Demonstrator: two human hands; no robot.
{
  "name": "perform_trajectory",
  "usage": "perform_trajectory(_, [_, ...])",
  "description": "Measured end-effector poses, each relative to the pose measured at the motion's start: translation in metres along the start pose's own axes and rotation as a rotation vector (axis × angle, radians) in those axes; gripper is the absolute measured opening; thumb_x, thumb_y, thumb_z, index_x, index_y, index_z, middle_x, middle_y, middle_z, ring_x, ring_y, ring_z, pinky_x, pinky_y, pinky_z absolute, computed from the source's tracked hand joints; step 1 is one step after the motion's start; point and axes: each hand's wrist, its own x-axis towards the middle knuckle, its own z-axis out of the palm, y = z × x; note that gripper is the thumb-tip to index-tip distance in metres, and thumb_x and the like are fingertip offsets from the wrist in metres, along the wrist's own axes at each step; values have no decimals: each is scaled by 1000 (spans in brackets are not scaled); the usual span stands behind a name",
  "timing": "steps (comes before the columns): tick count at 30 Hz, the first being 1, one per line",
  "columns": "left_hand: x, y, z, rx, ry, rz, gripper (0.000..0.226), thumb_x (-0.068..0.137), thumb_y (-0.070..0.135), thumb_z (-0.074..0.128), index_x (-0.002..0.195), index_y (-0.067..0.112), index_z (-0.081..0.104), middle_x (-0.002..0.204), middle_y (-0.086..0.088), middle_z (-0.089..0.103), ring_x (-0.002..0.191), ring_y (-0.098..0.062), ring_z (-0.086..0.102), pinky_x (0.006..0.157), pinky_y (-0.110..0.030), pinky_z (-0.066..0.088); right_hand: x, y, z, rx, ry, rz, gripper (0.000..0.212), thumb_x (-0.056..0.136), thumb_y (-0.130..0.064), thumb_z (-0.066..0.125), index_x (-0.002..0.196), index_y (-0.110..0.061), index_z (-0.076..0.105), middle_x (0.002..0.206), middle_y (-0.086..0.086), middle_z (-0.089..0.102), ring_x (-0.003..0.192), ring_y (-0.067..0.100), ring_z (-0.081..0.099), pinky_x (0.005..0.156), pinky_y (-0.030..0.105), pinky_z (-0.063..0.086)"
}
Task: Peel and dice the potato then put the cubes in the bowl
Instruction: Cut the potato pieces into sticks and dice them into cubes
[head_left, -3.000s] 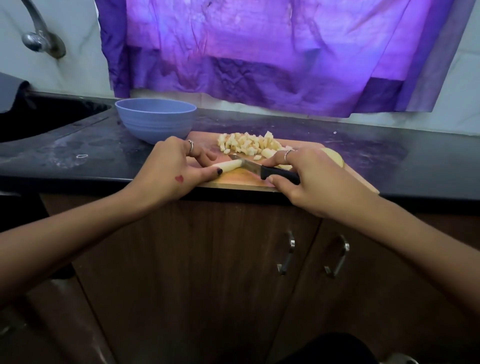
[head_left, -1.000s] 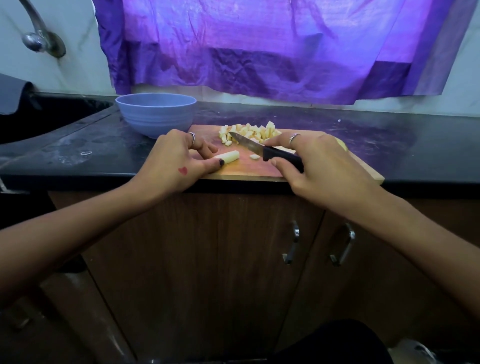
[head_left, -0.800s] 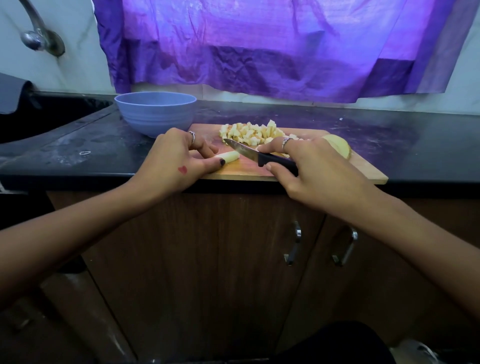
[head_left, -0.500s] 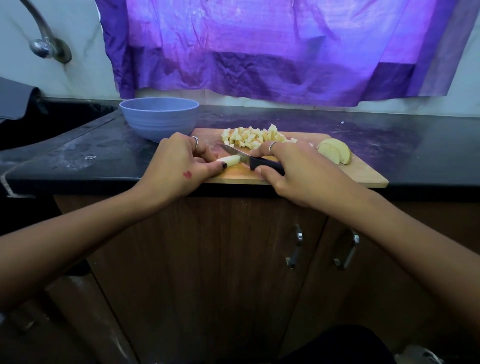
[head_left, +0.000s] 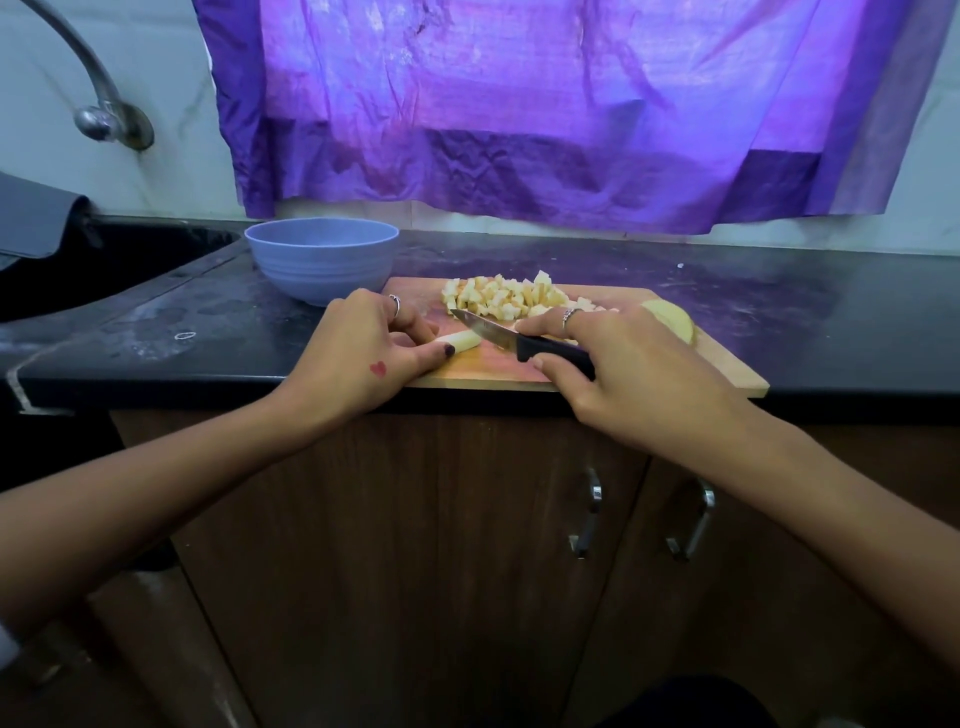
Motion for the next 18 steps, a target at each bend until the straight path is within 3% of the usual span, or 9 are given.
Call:
perform_trajectory(7, [3,-2,-1,-33,-24,-5,9,81,23,75,82,15,76,94,4,70,86,-1,63,71,-9,46,20,-1,4,58,-68,17,33,94,-31,54,127,-27,58,113,3,66,102,20,59,84,36,50])
perform_trajectory(12, [2,0,1,7,16,5,13,81,25,75,83,13,77,96,-1,72,90,-10,65,83,-29,52,19,-1,5,58,-110,34,36,95,-30,55,131,-26,55,115,4,64,100,20,60,80,32,50])
perform_trajectory(18, [3,0,1,13,-1,-14,16,81,27,75,86,12,77,96,-1,73,88,-11,65,83,-29,51,9,-2,-3,6,-124,10,32,94,-31,56,126,-29,58,111,2,66,95,18,61,79,34,53])
